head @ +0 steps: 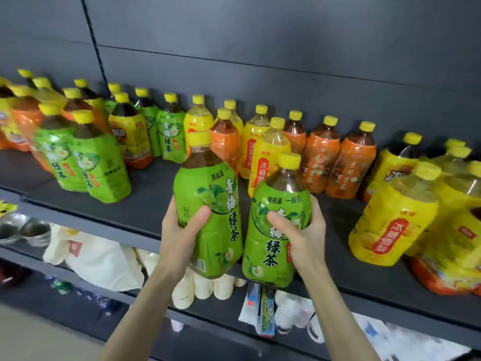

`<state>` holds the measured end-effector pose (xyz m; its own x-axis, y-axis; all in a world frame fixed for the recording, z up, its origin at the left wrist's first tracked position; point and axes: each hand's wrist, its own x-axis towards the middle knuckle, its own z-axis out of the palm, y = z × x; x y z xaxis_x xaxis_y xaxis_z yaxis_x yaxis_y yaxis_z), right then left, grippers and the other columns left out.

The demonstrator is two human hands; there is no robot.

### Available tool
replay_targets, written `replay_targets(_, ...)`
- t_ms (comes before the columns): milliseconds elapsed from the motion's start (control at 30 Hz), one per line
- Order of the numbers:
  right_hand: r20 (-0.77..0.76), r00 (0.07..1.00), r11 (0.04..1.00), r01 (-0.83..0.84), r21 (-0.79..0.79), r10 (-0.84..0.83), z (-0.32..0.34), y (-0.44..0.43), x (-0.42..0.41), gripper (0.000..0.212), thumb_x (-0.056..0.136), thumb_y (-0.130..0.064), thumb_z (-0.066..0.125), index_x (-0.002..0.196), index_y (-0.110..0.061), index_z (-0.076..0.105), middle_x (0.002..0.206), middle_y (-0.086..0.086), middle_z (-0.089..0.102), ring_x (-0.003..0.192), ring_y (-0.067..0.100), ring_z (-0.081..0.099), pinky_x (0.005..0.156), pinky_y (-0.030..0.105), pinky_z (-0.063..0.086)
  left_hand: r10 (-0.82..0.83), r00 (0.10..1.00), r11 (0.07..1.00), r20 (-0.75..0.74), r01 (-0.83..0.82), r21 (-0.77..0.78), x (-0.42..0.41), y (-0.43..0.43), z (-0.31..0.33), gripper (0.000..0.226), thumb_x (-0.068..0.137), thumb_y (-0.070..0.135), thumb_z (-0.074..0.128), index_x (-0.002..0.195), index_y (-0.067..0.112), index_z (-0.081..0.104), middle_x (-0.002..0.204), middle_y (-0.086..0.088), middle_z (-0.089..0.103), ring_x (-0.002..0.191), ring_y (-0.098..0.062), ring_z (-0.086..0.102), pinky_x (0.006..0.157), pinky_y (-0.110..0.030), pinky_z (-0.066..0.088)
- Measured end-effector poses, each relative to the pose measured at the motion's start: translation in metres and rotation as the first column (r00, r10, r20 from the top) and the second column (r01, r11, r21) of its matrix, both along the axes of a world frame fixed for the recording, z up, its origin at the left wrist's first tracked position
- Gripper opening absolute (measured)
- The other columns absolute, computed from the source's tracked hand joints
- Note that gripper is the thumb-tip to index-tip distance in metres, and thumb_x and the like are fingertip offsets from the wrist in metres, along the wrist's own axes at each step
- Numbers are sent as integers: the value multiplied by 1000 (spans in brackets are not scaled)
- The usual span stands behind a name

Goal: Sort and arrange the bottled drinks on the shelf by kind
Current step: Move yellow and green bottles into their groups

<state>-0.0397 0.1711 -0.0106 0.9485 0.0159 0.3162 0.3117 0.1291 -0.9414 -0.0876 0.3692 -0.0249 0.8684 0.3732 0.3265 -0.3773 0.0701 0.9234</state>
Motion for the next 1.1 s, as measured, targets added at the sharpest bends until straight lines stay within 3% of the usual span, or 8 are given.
replay_targets(167, 36, 999, 1000, -22, 6, 22, -3, 94, 7, 86, 49, -41, 87, 126, -24, 52, 108, -3, 70, 97, 17, 69, 76, 30, 58, 107, 994, 994, -33, -106, 30, 0, 85, -2, 42, 62, 54, 69, 103, 48, 61, 99, 17, 71, 90, -5, 69, 64, -17, 54)
replay_targets(233, 36, 999, 1000, 15, 19, -16, -5, 134, 6, 83, 48, -44, 87, 122, -39, 50, 109, -9, 68, 98, 10, 68, 76, 26, 57, 124, 989, 990, -85, -119, 70, 4, 124, -3, 75, 53, 63, 71, 122, 37, 55, 114, 13, 68, 106, -11, 65, 78, -29, 57)
replay_targets(333, 45, 997, 998, 66, 5, -66, -9, 186, 8, 75, 47, -48, 86, 110, -56, 46, 107, -21, 65, 98, 2, 66, 77, 21, 56, 153, 970, 980, -189, -125, 154, 6, 175, -5, 121, 43, 76, 72, 143, 20, 36, 141, -5, 50, 127, -26, 50, 102, -52, 44)
replay_targets(500, 52, 990, 992, 129, 6, -130, -14, 244, 14, 74, 49, -48, 87, 110, -58, 45, 105, -28, 64, 98, 1, 66, 79, 22, 56, 109, 979, 975, -174, -71, 209, 12, 230, -9, 118, 47, 74, 73, 143, 16, 37, 138, -8, 52, 125, -26, 52, 101, -52, 44)
replay_targets(667, 79, 985, 988, 154, -28, -151, -14, 280, 27, 77, 46, -56, 87, 110, -63, 45, 110, -24, 63, 103, 3, 64, 84, 27, 55, 110, 990, 978, -83, -93, 184, 19, 267, -13, 76, 57, 54, 71, 126, 28, 50, 113, 12, 67, 103, -3, 64, 80, -21, 54)
replay_targets(767, 88, 988, 990, 130, -46, -126, -18, 298, 36, 80, 48, -53, 88, 116, -52, 45, 111, -20, 63, 105, 7, 64, 89, 37, 55, 137, 990, 979, -39, -129, 157, 21, 291, -21, 95, 56, 55, 69, 138, 13, 43, 126, -2, 62, 114, -16, 60, 92, -37, 50)
replay_targets(967, 103, 979, 981, 184, -58, -178, -23, 335, 49, 77, 52, -50, 86, 115, -57, 43, 110, -33, 58, 104, -5, 60, 80, 13, 51, 137, 990, 979, -20, -133, 152, 28, 326, -33, 59, 62, 48, 68, 116, 36, 49, 101, 23, 68, 91, 6, 64, 73, -11, 51)
replay_targets(1100, 71, 971, 972, 232, -38, -229, -23, 351, 60, 84, 55, -51, 84, 128, -47, 41, 120, -21, 57, 112, 2, 59, 96, 34, 52, 97, 995, 981, -32, -90, 170, 46, 331, -33, 66, 59, 52, 72, 119, 42, 46, 106, 28, 64, 97, 10, 60, 78, -7, 46)
